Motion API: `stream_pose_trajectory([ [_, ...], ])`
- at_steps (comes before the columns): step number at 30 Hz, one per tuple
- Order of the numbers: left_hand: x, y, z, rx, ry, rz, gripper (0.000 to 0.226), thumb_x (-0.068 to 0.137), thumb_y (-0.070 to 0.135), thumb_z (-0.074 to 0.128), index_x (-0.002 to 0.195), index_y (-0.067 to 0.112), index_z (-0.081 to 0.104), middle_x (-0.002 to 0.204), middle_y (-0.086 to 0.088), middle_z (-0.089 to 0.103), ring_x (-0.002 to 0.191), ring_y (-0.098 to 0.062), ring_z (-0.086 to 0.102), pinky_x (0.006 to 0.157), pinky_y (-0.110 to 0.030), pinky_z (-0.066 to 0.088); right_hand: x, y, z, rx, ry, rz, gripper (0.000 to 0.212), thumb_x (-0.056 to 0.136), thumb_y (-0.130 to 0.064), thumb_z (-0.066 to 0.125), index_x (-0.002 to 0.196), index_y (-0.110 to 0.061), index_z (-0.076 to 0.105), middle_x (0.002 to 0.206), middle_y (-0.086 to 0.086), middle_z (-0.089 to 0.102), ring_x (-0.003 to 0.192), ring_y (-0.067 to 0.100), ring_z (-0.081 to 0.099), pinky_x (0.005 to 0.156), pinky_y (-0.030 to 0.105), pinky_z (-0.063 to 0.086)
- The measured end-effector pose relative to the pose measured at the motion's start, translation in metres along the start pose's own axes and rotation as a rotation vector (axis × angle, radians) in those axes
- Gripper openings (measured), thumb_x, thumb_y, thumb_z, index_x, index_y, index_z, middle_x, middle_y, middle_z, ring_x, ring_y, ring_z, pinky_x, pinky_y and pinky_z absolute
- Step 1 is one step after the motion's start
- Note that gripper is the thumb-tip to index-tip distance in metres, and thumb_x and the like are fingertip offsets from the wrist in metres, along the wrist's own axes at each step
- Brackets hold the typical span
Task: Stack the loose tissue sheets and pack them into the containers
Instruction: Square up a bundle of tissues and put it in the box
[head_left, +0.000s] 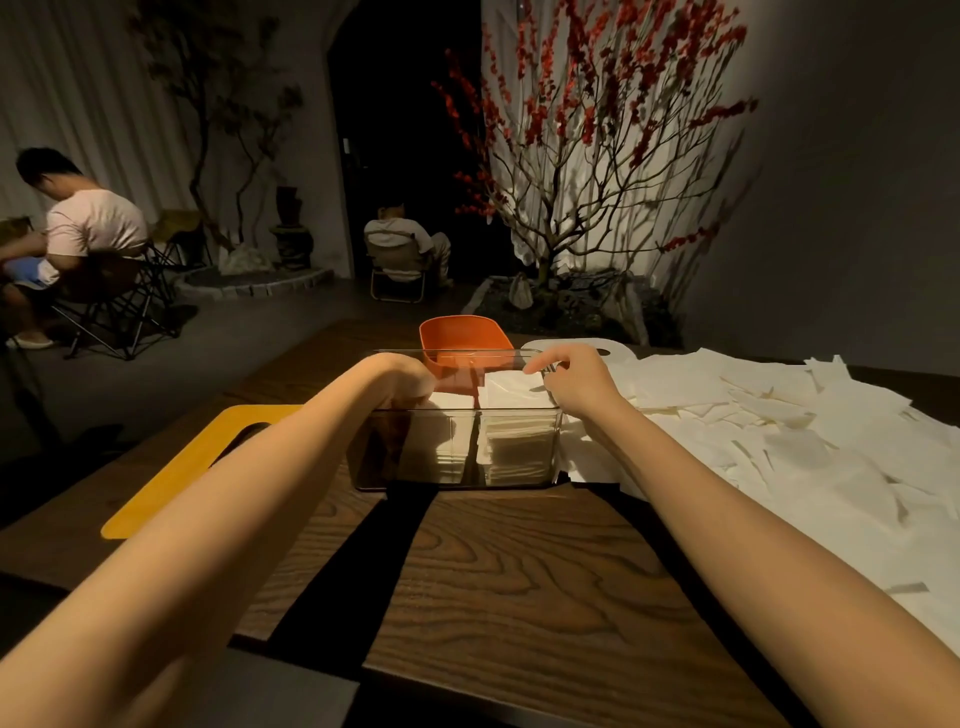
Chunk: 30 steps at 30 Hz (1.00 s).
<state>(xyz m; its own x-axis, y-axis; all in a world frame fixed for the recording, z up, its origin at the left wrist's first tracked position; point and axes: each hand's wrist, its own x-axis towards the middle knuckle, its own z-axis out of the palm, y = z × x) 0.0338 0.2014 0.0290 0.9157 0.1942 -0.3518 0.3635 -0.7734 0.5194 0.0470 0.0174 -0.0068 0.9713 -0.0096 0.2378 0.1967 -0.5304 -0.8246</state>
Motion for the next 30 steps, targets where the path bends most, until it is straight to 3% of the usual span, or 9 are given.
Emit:
stream_pose_trajectory([
  [4,0.000,0.002,-0.005,0.017,-0.031,0.010,0.040,0.095,0.004,0.046,0.135,0.002,0.041,0.109,-0.019,0.058,0.084,-0.025,0.058,0.058,-0.029,0.046,0.000,0.001,0.000,0.007,-0.008,-0.012,0.035,0.091,0.011,0.045,0.098,-0.011,0.071,0.134,0.009,0.053,0.102,0.021,0.054,0.059,0.017,0.038],
  [6,0.001,0.003,-0.004,0.001,-0.056,0.008,0.042,0.094,0.007,0.046,0.136,0.003,0.040,0.106,-0.017,0.059,0.087,-0.025,0.060,0.071,-0.034,0.053,0.000,0.002,0.000,0.031,-0.016,-0.018,0.035,0.092,0.011,0.044,0.098,-0.012,0.070,0.133,0.009,0.053,0.085,0.013,0.050,0.056,0.015,0.033],
  [9,0.004,0.005,0.000,-0.021,-0.067,0.021,0.041,0.093,0.012,0.049,0.132,0.003,0.043,0.099,-0.014,0.058,0.101,-0.029,0.060,0.095,-0.040,0.050,-0.001,0.004,0.000,0.056,-0.019,-0.016,0.034,0.092,0.010,0.043,0.099,-0.010,0.070,0.129,0.009,0.055,0.065,0.002,0.036,0.053,0.016,0.028],
  [12,0.006,0.007,0.003,-0.002,-0.070,0.030,0.046,0.093,0.016,0.051,0.136,0.005,0.041,0.102,-0.014,0.059,0.098,-0.028,0.060,0.090,-0.039,0.050,0.001,0.005,0.001,0.048,-0.019,-0.016,0.033,0.093,0.009,0.045,0.099,-0.012,0.070,0.119,0.001,0.054,0.070,0.003,0.041,0.057,0.016,0.034],
  [17,0.009,0.008,0.008,0.072,-0.015,-0.028,0.048,0.095,0.017,0.056,0.138,0.006,0.040,0.121,-0.016,0.055,0.111,-0.030,0.056,0.095,-0.039,0.048,0.003,0.006,0.005,0.093,0.049,0.055,0.019,0.088,0.000,0.058,0.098,-0.016,0.054,0.097,0.001,0.052,0.094,0.025,0.057,0.075,0.032,0.050],
  [19,0.008,0.008,0.008,0.109,0.055,0.029,0.043,0.095,0.016,0.056,0.135,0.006,0.044,0.115,-0.013,0.055,0.104,-0.025,0.057,0.089,-0.033,0.049,0.000,0.005,0.006,0.114,0.072,0.062,0.018,0.089,-0.007,0.059,0.095,-0.019,0.047,0.092,0.000,0.051,0.097,0.028,0.060,0.085,0.042,0.053],
  [21,0.007,0.010,0.010,0.078,0.097,0.079,0.039,0.096,0.014,0.053,0.133,0.006,0.046,0.101,-0.010,0.056,0.081,-0.017,0.054,0.069,-0.026,0.046,-0.005,0.004,0.004,0.119,0.074,0.028,0.011,0.091,-0.011,0.057,0.096,-0.019,0.051,0.095,0.002,0.054,0.095,0.026,0.058,0.088,0.046,0.053],
  [25,-0.002,0.020,0.018,-0.027,0.173,0.202,0.031,0.098,0.008,0.048,0.128,0.000,0.048,0.109,-0.016,0.060,0.079,-0.018,0.050,0.064,-0.021,0.039,-0.015,-0.001,-0.006,0.098,0.018,-0.055,0.010,0.093,-0.010,0.055,0.096,-0.016,0.062,0.097,0.000,0.058,0.091,0.019,0.056,0.081,0.035,0.051],
  [30,-0.015,0.041,0.031,-0.156,0.182,0.257,0.012,0.094,0.013,0.055,0.100,0.003,0.051,0.081,-0.006,0.051,0.067,-0.014,0.046,0.055,-0.022,0.037,-0.020,-0.004,-0.025,0.088,-0.047,-0.055,0.016,0.092,-0.003,0.054,0.100,-0.010,0.065,0.104,0.005,0.060,0.090,0.016,0.055,0.063,0.019,0.043],
])
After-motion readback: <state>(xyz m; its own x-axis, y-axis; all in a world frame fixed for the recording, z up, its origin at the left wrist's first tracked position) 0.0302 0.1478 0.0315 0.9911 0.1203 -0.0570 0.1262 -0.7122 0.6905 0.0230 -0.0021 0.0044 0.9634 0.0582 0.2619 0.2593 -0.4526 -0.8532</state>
